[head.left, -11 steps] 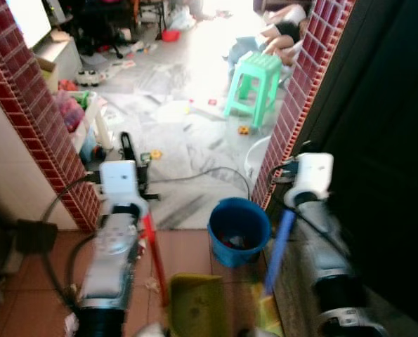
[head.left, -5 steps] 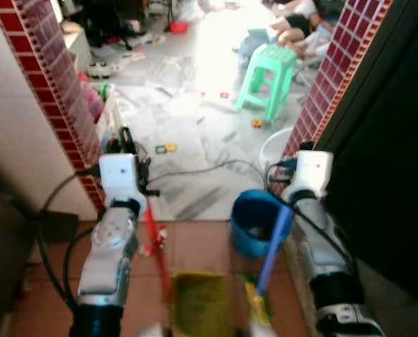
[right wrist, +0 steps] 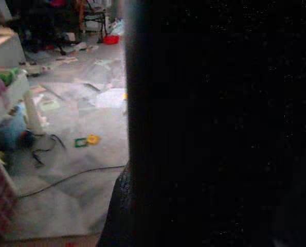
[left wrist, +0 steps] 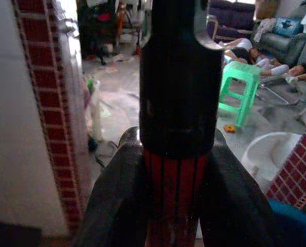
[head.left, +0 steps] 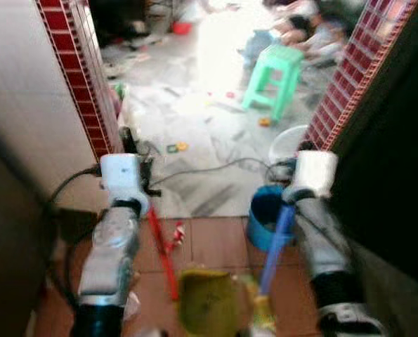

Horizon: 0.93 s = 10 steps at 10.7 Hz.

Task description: Sweep floor

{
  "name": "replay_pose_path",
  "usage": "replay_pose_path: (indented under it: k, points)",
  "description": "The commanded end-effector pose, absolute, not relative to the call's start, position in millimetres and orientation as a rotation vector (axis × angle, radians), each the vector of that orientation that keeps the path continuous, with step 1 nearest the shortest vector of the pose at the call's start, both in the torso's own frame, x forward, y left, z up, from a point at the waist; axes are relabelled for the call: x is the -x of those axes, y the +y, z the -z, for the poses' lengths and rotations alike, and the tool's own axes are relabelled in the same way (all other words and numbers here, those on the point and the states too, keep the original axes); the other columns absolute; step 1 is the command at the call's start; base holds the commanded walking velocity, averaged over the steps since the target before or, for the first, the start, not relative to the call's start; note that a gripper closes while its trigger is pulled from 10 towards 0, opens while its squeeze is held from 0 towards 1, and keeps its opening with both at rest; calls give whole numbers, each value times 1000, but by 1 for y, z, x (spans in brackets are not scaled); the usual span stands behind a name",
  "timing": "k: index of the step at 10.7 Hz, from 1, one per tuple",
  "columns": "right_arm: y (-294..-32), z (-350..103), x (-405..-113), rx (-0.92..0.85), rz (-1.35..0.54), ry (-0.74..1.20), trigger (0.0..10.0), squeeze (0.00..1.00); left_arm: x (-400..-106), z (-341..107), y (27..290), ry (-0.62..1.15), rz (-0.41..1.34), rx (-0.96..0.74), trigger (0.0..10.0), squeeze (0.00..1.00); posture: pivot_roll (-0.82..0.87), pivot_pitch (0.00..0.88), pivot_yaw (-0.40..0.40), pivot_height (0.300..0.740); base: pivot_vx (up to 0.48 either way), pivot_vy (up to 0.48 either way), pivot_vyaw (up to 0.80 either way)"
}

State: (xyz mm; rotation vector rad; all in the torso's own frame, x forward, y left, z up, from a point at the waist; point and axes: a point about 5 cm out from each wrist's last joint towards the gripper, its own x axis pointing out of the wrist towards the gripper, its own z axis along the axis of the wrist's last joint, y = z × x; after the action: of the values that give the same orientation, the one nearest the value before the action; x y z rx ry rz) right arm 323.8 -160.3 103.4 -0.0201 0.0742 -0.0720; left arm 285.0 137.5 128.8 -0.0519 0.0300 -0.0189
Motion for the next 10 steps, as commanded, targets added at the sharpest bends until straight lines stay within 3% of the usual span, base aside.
replay_pose_path:
  k: [1, 5, 10]
  points:
    - [-170, -105, -324, 17, 102, 75, 10000, 0, -287, -147, 134, -53, 29, 29, 10000, 0, -51, 0, -10, 740, 0, 0, 0]
    - [-165, -108, -328, 57, 74, 55, 10000, 0, -285, -152, 154, -81, -133, -77, 10000, 0, -19, 0, -22, 740, 0, 0, 0]
    - [-163, -114, -331, 88, 63, 28, 10000, 0, -286, -153, 145, -70, -129, -48, 10000, 0, 0, 0, -29, 740, 0, 0, 0]
